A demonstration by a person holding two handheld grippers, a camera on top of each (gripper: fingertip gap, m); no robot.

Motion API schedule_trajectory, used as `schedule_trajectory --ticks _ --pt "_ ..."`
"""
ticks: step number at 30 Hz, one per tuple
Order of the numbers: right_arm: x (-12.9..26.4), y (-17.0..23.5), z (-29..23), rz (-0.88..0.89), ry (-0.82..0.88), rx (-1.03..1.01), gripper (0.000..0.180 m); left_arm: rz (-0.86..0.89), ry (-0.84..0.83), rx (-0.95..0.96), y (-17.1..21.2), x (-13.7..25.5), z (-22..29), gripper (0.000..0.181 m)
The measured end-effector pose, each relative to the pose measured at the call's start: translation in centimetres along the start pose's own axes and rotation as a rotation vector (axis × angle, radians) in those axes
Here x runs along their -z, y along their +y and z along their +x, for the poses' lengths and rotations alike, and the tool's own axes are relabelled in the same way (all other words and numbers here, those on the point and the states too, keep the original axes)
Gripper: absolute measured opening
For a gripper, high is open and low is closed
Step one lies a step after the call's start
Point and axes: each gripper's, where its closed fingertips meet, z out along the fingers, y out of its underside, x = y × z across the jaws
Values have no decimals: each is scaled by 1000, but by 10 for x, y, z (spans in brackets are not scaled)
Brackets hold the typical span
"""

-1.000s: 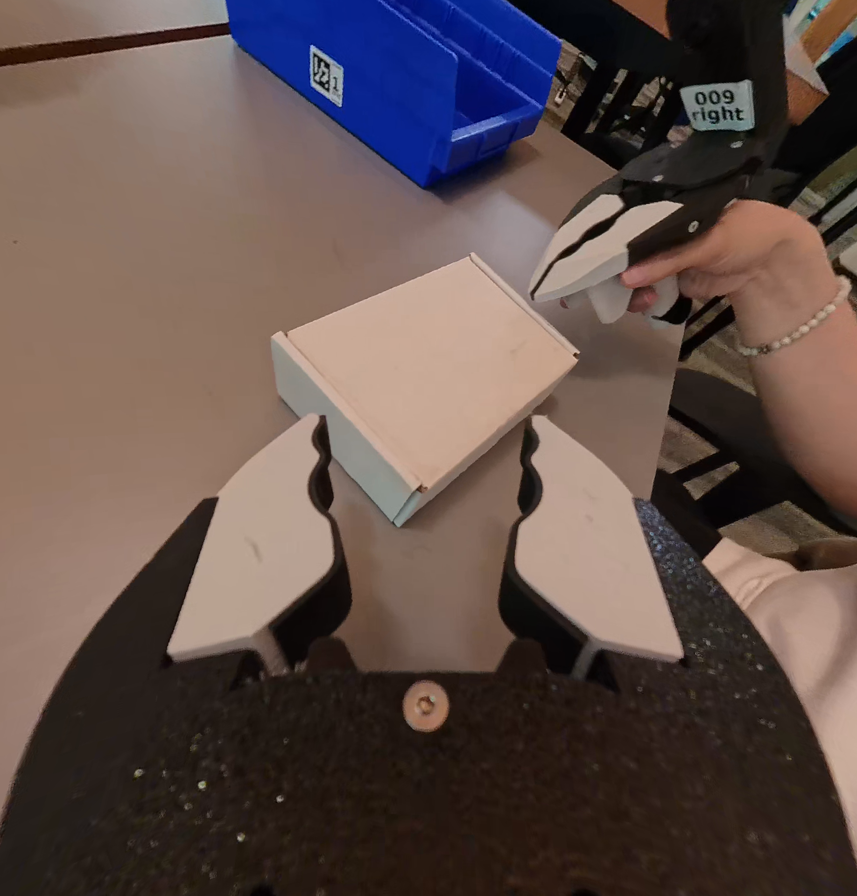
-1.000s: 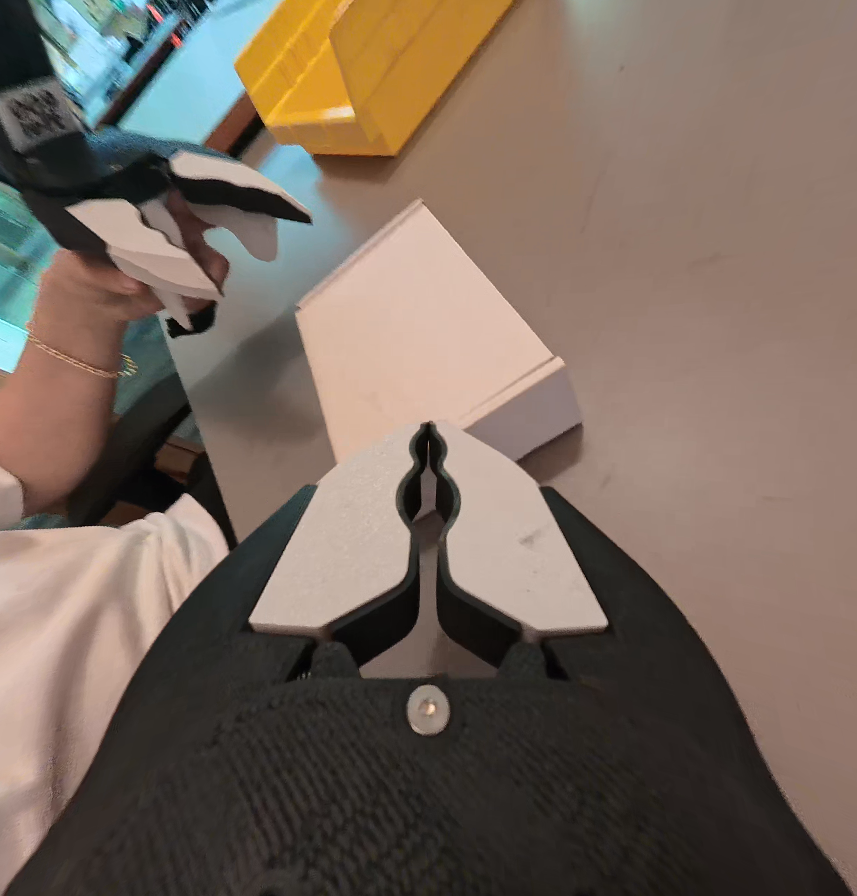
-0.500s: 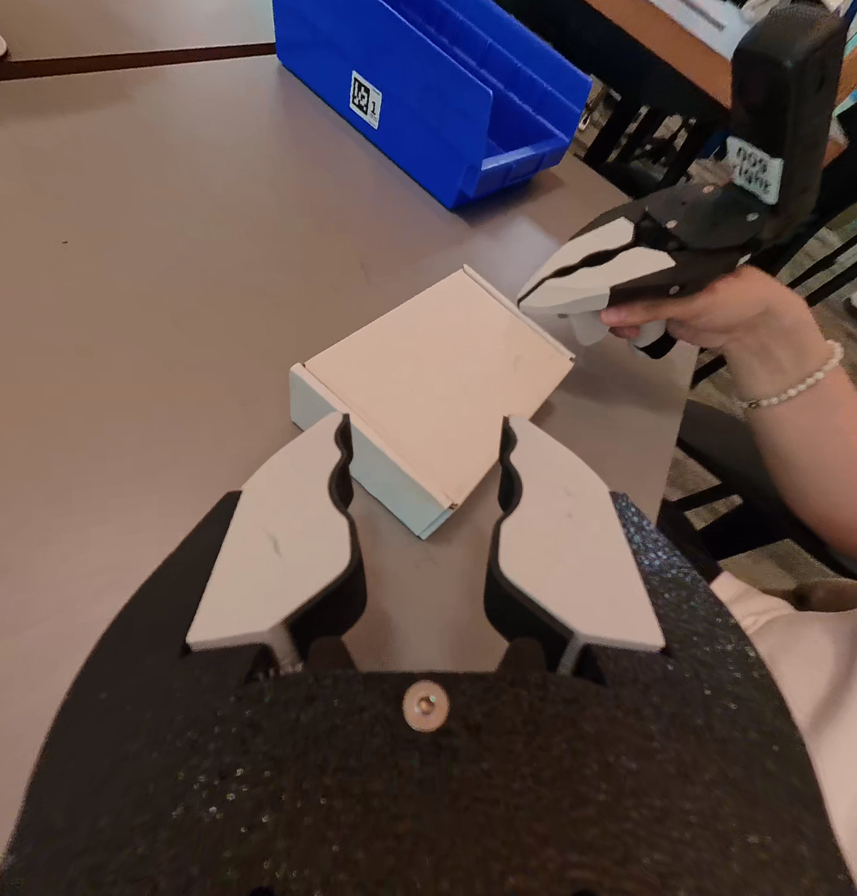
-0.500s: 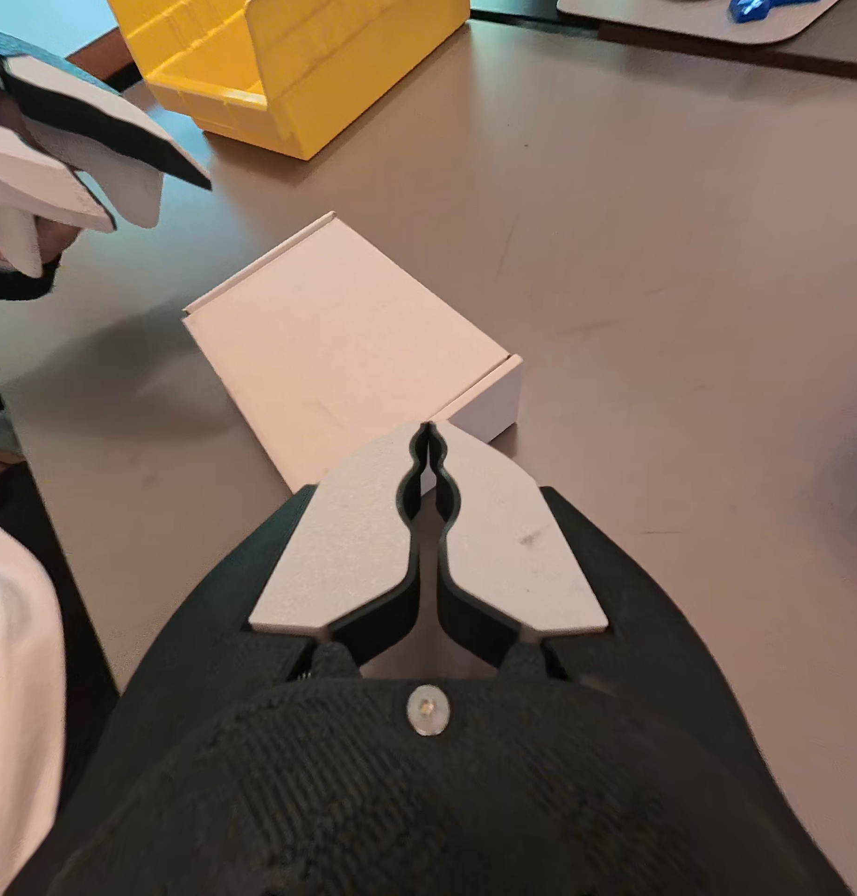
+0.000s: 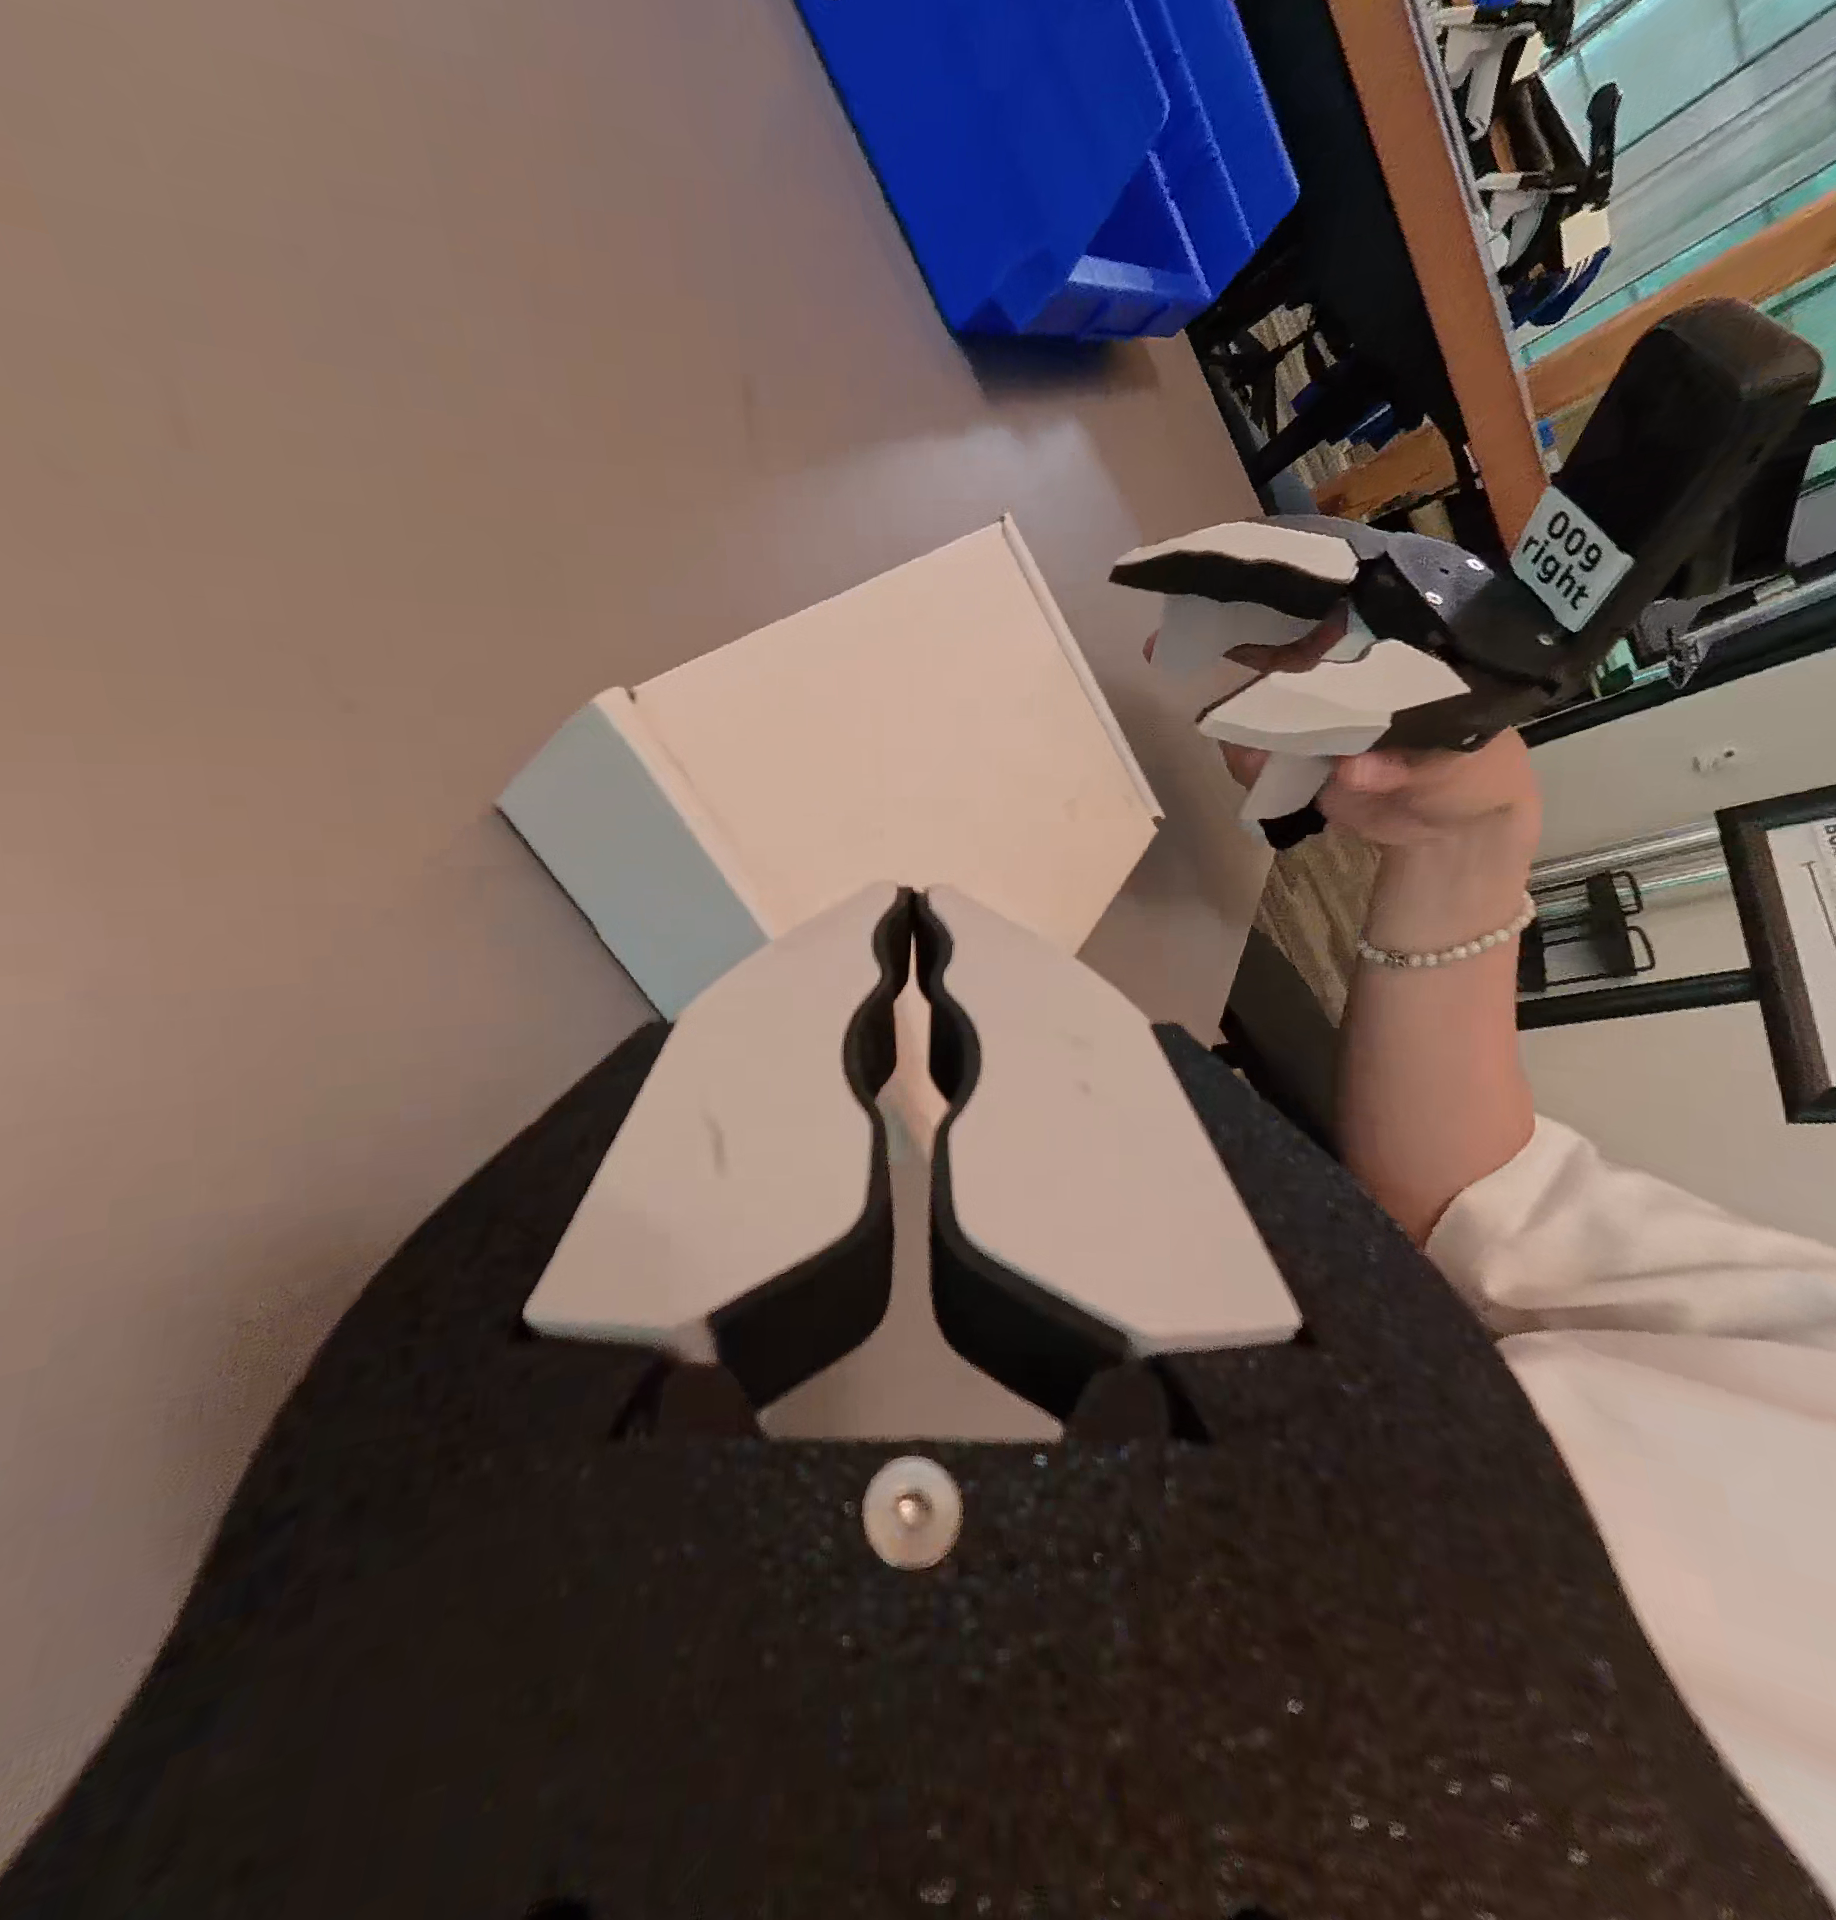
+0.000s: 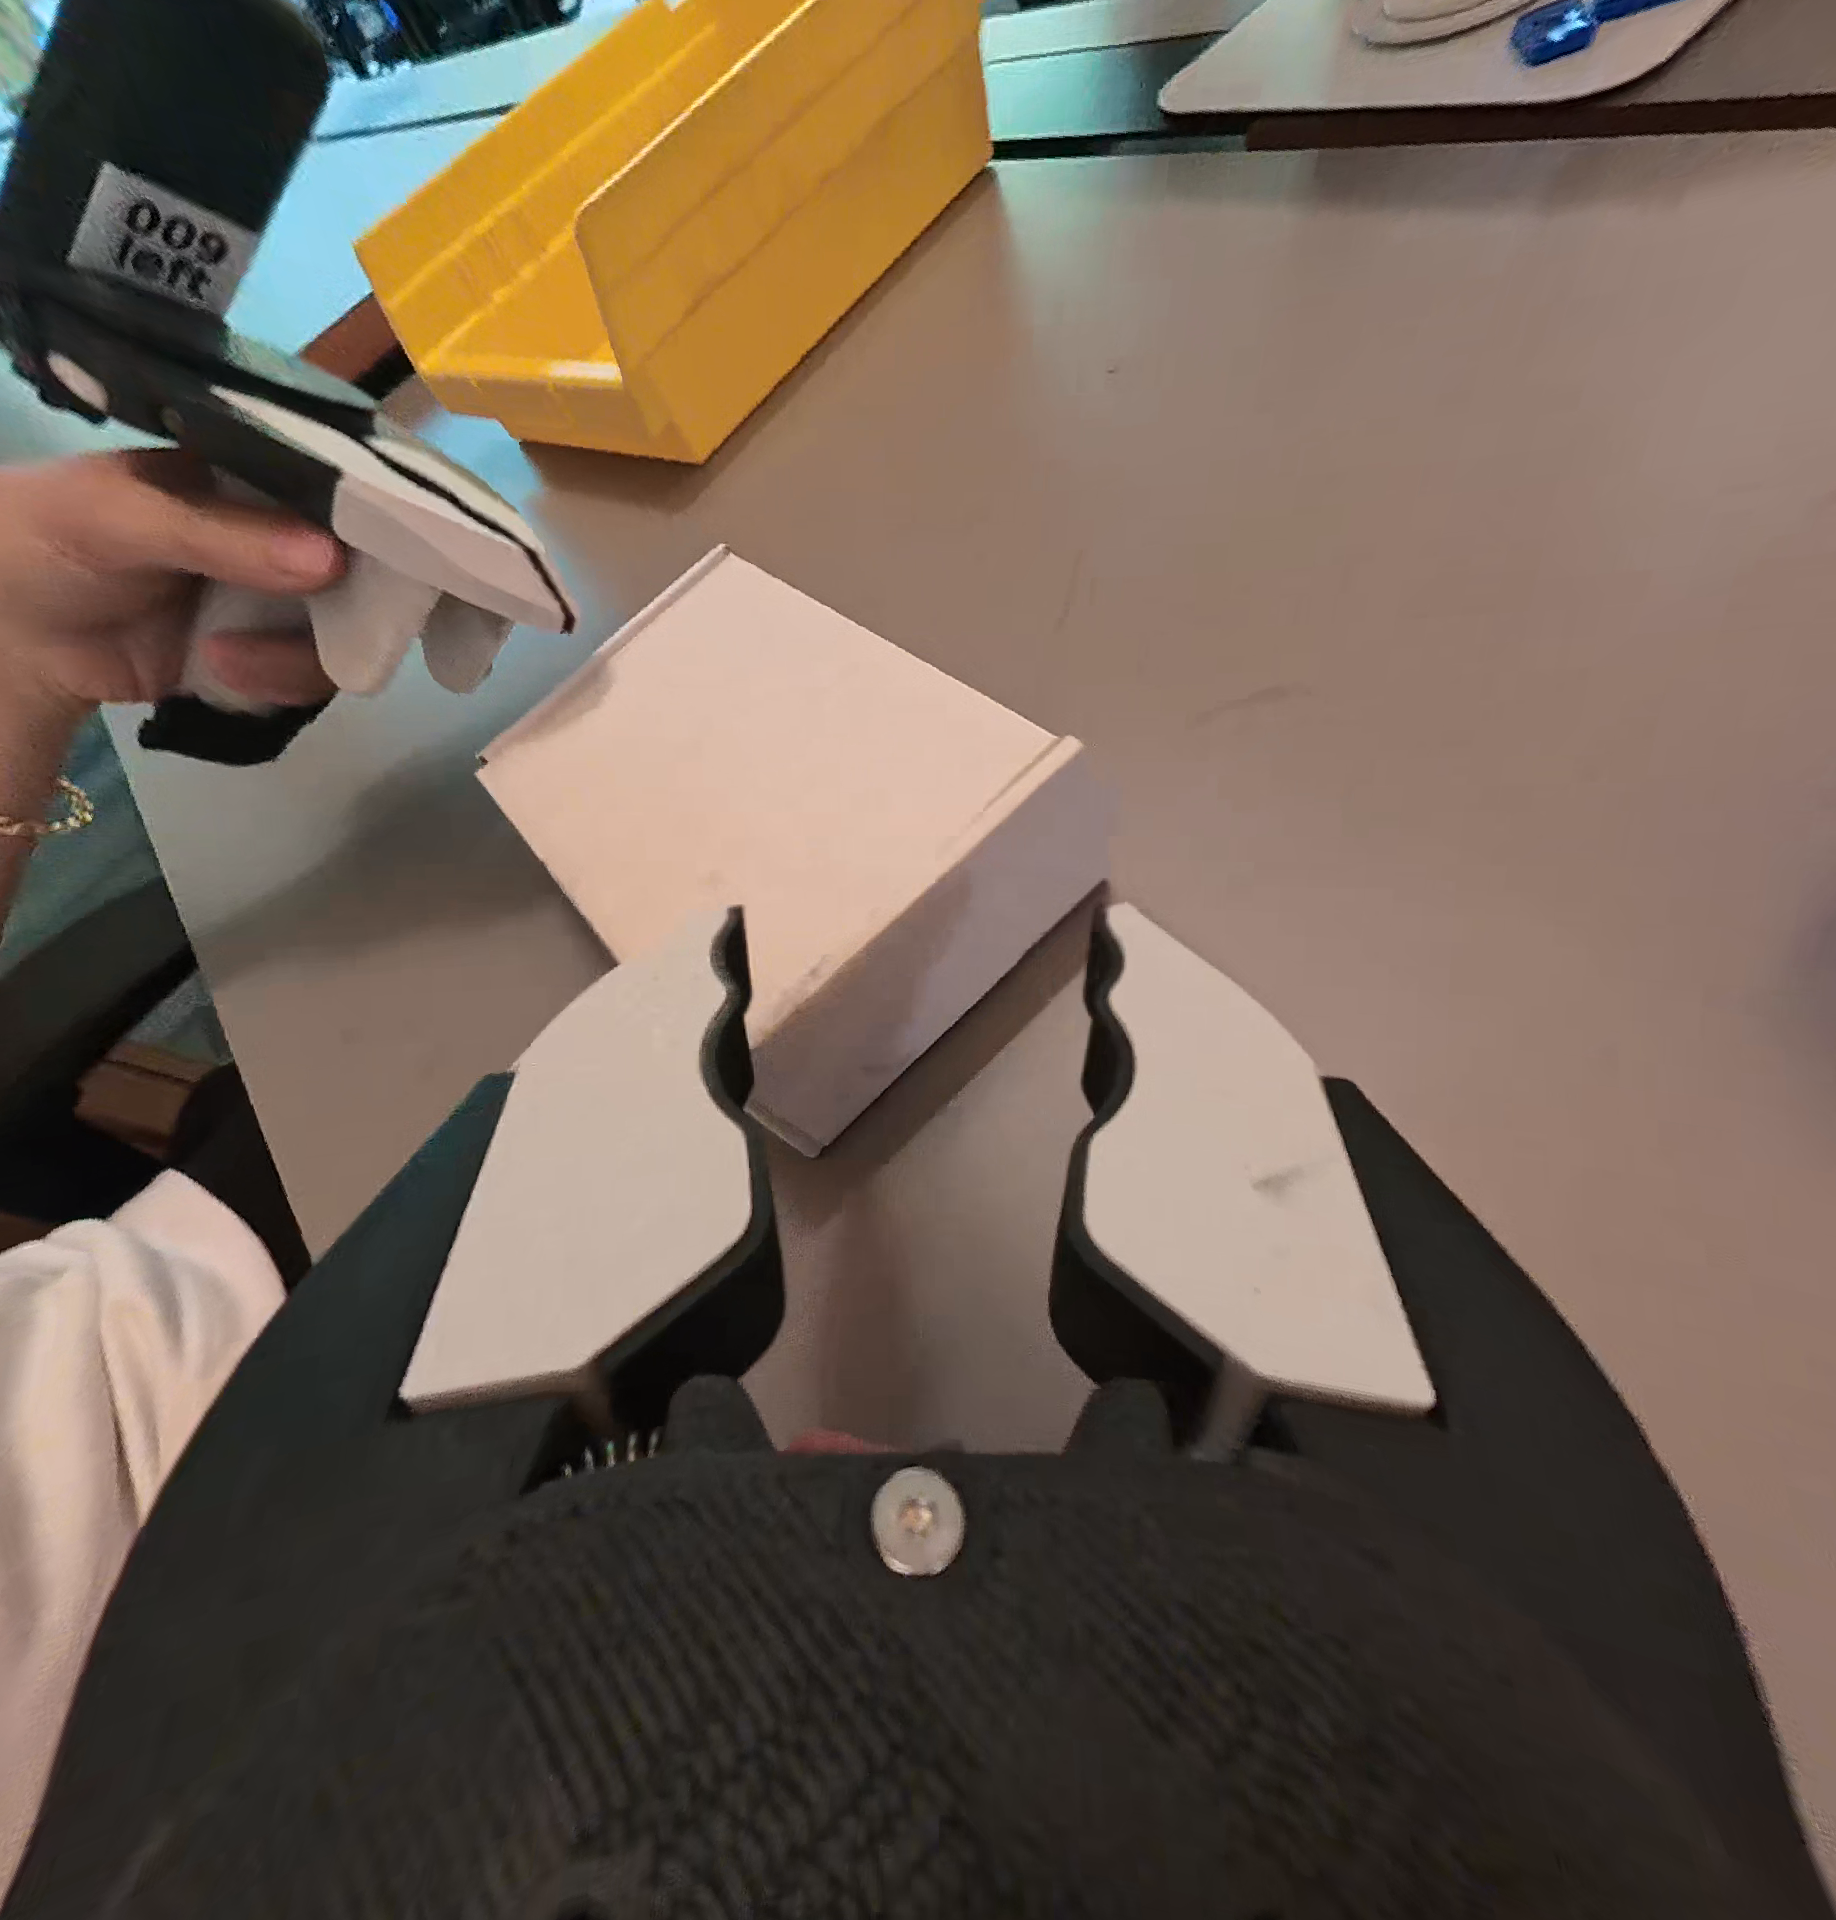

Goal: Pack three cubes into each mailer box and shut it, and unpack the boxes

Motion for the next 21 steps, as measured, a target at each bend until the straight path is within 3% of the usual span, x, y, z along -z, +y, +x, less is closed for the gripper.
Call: schedule_trajectory --ticks 8,14,21 --pt "-8 21 8 -71 -51 -141 89 6 -40 73 4 -6 -8 0" --pt "-10 23 5 -59 -102 -220 100 -20 -150 -31 6 -6 -11 0" --pt "-10 3 1 16 -250 -418 88 -27 -250 -117 8 -5 -15 0"
